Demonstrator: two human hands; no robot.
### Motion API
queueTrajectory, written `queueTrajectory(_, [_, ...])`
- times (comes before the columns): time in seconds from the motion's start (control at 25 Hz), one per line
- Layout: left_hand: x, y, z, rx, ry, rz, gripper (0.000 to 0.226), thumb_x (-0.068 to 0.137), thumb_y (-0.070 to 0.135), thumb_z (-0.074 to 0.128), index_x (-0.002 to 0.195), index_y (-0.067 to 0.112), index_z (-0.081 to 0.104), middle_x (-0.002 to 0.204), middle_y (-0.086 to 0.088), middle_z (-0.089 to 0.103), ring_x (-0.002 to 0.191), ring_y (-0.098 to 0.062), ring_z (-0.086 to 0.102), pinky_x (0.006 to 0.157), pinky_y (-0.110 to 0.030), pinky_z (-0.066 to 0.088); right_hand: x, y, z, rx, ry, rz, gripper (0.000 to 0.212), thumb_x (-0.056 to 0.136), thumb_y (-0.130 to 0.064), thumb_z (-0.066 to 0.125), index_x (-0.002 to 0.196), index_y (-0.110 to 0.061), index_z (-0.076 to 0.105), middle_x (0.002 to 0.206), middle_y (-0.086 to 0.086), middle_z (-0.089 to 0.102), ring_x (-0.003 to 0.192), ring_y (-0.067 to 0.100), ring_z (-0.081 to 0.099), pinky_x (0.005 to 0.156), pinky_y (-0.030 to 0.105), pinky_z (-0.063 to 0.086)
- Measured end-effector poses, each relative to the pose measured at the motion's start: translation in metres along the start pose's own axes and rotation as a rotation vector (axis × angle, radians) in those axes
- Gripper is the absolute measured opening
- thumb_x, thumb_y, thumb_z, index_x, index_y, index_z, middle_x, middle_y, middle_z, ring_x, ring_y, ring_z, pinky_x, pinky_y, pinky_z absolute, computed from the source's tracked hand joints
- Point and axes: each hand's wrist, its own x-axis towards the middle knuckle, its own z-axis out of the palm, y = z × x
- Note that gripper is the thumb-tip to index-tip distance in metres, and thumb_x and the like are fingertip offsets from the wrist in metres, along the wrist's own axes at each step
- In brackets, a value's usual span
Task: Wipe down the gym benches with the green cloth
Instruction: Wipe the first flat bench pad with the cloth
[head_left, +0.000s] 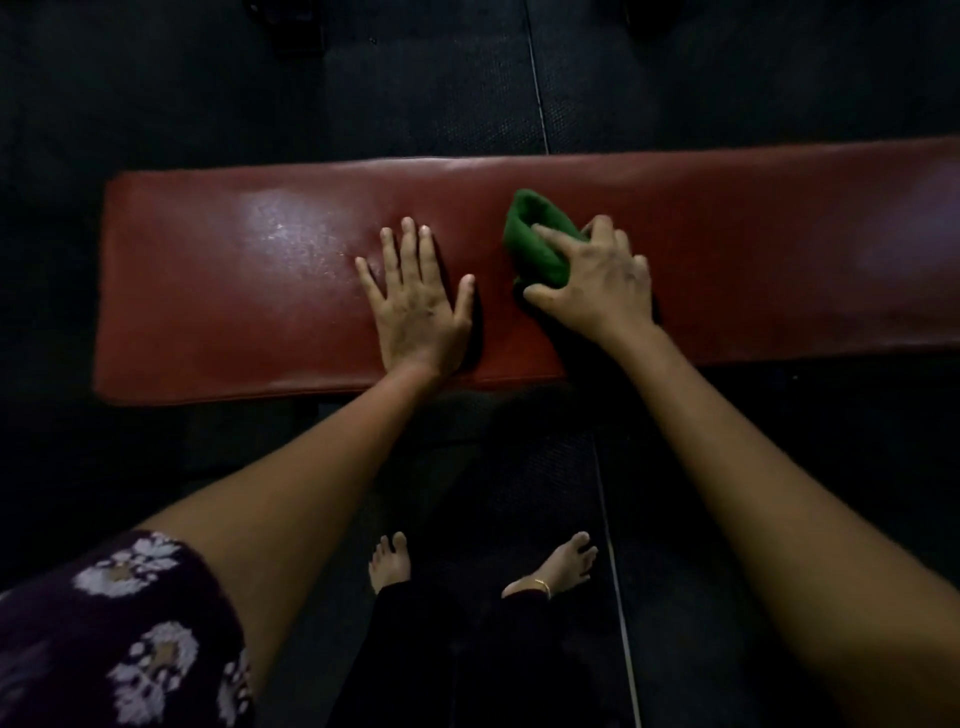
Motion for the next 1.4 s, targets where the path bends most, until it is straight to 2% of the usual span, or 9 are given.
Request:
queueTrajectory(0.2, [-0.001,0.008,0.000,-0.045,0.032,-0.013,0.072,0.092,0.054,0.024,0.149,0.010,0.017,0.158,-0.008,0.011,0.146,-0.025,0.003,0.114,-0.048,-0.008,0.040,0.048,-0.020,0.098,0.070,0.410,0.064,0.083,-0.053,0.056,0.140,-0.029,0.040,0.137,0.013,0.036,0.126,0.032,0.037,0.100,0.044,0.033])
queueTrajectory(0.4, [-0.003,0.006,-0.002,-0.058,0.042,-0.020,0.077,0.087,0.057,0.017,0.148,0.010,0.022,0.157,-0.007,0.015,0.146,-0.025,0.005,0.115,-0.048,-0.004,0.039,-0.008,-0.006,-0.061,0.010,-0.052,0.066,0.083,-0.055,0.056,0.142,-0.033,0.037,0.136,0.012,0.036,0.124,0.030,0.037,0.098,0.043,0.033])
queueTrajectory(0.48, [-0.001,0.007,-0.003,-0.058,0.050,-0.029,0.079,0.086,0.058,0.016,0.148,0.011,0.022,0.158,-0.007,0.015,0.146,-0.024,0.005,0.116,-0.048,-0.004,0.049,0.011,-0.015,-0.050,-0.007,-0.094,0.065,0.083,-0.056,0.056,0.141,-0.035,0.037,0.136,0.012,0.036,0.125,0.030,0.037,0.100,0.044,0.034])
queueTrajectory(0.72, [-0.001,0.013,-0.003,-0.041,0.047,-0.045,0.079,0.085,0.057,0.016,0.148,0.010,0.022,0.158,-0.007,0.013,0.146,-0.024,0.003,0.115,-0.047,-0.007,0.073,0.116,-0.044,0.140,0.030,0.490,0.065,0.083,-0.056,0.054,0.140,-0.027,0.040,0.141,0.014,0.033,0.130,0.035,0.034,0.102,0.045,0.032])
queueTrajectory(1.04, [0.005,0.029,-0.011,-0.121,-0.014,-0.186,0.074,0.088,0.047,0.031,0.148,0.006,0.017,0.159,-0.009,0.003,0.146,-0.024,-0.006,0.112,-0.052,-0.013,-0.026,0.074,-0.004,-0.105,0.013,-0.175,0.071,0.082,-0.057,0.054,0.145,-0.037,0.028,0.131,0.011,0.038,0.116,0.029,0.038,0.089,0.040,0.034])
queueTrajectory(1.12, [0.007,0.054,-0.014,-0.211,0.014,-0.192,0.074,0.091,0.043,0.040,0.149,0.007,0.012,0.158,-0.011,-0.001,0.146,-0.025,-0.007,0.112,-0.052,-0.012,-0.025,0.113,-0.011,-0.103,0.021,-0.049,0.071,0.080,-0.058,0.055,0.144,-0.038,0.031,0.131,0.012,0.038,0.116,0.030,0.039,0.090,0.041,0.035])
queueTrajectory(1.24, [0.012,0.113,-0.011,-0.279,0.028,0.008,0.068,0.095,0.037,0.044,0.150,0.011,0.012,0.159,-0.008,0.000,0.146,-0.022,-0.003,0.114,-0.045,-0.011,-0.022,0.158,-0.019,0.080,0.123,0.346,0.069,0.080,-0.055,0.058,0.142,-0.033,0.037,0.129,0.014,0.040,0.117,0.034,0.040,0.093,0.044,0.036])
queueTrajectory(1.32, [0.015,0.151,-0.003,-0.290,-0.003,0.133,0.063,0.097,0.034,0.042,0.150,0.014,0.014,0.159,-0.006,0.003,0.146,-0.021,-0.002,0.114,-0.041,-0.011,-0.033,0.152,-0.011,0.062,0.150,0.320,0.070,0.079,-0.053,0.058,0.143,-0.033,0.037,0.127,0.013,0.040,0.116,0.033,0.041,0.093,0.044,0.036])
queueTrajectory(1.4, [0.015,0.177,0.008,-0.230,-0.037,0.195,0.057,0.100,0.038,0.032,0.150,0.019,0.015,0.159,-0.002,0.005,0.146,-0.018,-0.002,0.114,-0.042,-0.011,-0.050,0.149,-0.007,-0.016,0.097,0.099,0.071,0.079,-0.054,0.058,0.144,-0.037,0.033,0.127,0.012,0.040,0.113,0.030,0.041,0.091,0.044,0.037])
